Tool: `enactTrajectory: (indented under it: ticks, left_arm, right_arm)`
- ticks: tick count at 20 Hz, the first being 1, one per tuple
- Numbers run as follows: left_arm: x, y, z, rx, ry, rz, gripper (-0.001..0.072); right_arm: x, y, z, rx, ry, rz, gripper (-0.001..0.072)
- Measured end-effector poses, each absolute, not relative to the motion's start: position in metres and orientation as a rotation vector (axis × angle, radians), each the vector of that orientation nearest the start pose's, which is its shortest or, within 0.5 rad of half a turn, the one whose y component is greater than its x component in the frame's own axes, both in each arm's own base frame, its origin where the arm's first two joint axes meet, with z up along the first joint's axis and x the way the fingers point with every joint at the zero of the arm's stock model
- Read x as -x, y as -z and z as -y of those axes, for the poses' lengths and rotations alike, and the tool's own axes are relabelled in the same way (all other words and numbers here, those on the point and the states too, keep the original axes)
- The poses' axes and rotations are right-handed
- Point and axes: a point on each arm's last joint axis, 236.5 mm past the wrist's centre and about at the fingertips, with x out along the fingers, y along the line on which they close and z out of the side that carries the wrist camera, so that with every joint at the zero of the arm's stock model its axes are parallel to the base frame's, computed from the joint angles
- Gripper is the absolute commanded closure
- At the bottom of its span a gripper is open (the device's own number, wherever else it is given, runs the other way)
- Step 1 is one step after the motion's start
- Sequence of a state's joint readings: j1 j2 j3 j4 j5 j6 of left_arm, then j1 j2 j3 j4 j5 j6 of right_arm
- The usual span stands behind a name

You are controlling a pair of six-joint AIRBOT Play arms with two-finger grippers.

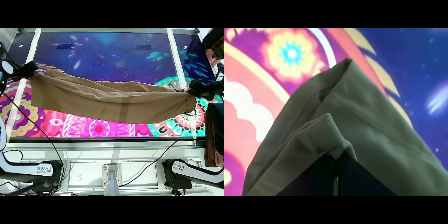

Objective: Fold the clothes and pants, and hang the long-sleeved shirts on hangers.

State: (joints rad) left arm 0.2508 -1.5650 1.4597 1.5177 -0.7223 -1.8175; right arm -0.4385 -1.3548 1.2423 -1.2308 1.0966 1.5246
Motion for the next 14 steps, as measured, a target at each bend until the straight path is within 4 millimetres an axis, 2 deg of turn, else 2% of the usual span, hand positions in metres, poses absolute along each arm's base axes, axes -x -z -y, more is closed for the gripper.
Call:
enactTrajectory:
  ticks: [3, 5, 11, 14]
  left_arm:
    - [-0.554, -0.05, -0.132, 0.398, -0.329, -0.75, 0.0699]
    - [-0.562, -0.045, -0.135, 0.423, -0.342, -0.739, 0.0699]
    - [-0.574, -0.014, -0.138, 0.491, -0.376, -0.752, 0.0698]
    - [-0.583, -0.008, -0.133, 0.498, -0.366, -0.733, 0.0697]
  right_arm:
    - [-0.44, -0.032, 0.128, -0.533, 0.217, -1.047, 0.0678]
    - [-0.454, -0.03, 0.136, -0.554, 0.246, -1.032, 0.0678]
    - [-0.483, 0.0, 0.148, -0.688, 0.329, -1.023, 0.0678]
    - [-0.502, 0.008, 0.151, -0.776, 0.354, -0.966, 0.0677]
